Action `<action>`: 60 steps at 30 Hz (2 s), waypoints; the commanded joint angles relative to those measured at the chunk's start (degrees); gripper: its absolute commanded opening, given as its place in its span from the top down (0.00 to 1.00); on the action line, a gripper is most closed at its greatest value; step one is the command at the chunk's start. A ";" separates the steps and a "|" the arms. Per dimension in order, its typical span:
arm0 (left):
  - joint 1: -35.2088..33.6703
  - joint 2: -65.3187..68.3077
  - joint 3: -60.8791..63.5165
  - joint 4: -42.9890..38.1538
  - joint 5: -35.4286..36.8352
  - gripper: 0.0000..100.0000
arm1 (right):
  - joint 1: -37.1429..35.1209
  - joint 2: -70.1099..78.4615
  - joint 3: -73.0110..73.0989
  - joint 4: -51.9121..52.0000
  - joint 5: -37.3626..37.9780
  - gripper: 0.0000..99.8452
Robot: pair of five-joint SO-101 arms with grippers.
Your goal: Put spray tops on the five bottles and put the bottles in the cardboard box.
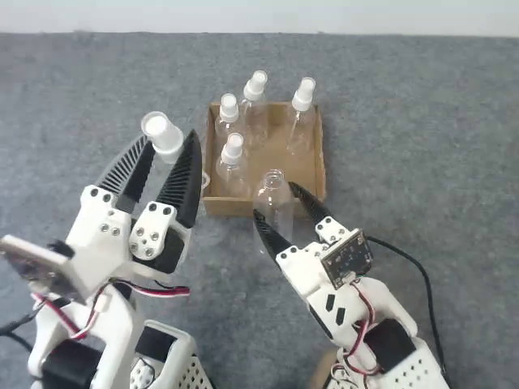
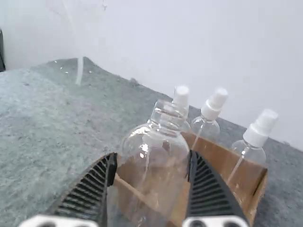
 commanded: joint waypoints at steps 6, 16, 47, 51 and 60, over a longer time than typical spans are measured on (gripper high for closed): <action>0.00 -0.44 -2.86 -4.84 7.82 0.99 | -9.36 -0.92 4.75 -9.10 7.03 0.96; 0.00 -0.53 -2.86 -4.40 13.98 0.99 | -12.09 -0.92 9.23 -14.81 9.58 0.96; 0.09 -0.62 1.19 2.99 14.33 0.99 | -11.82 -0.92 9.23 -17.98 9.58 0.96; 0.26 -0.53 4.00 1.93 14.24 0.99 | -11.82 -0.92 9.23 -17.63 9.85 0.96; 8.00 -0.44 12.00 -2.37 8.79 0.99 | -11.82 -0.92 9.23 -17.71 9.93 0.96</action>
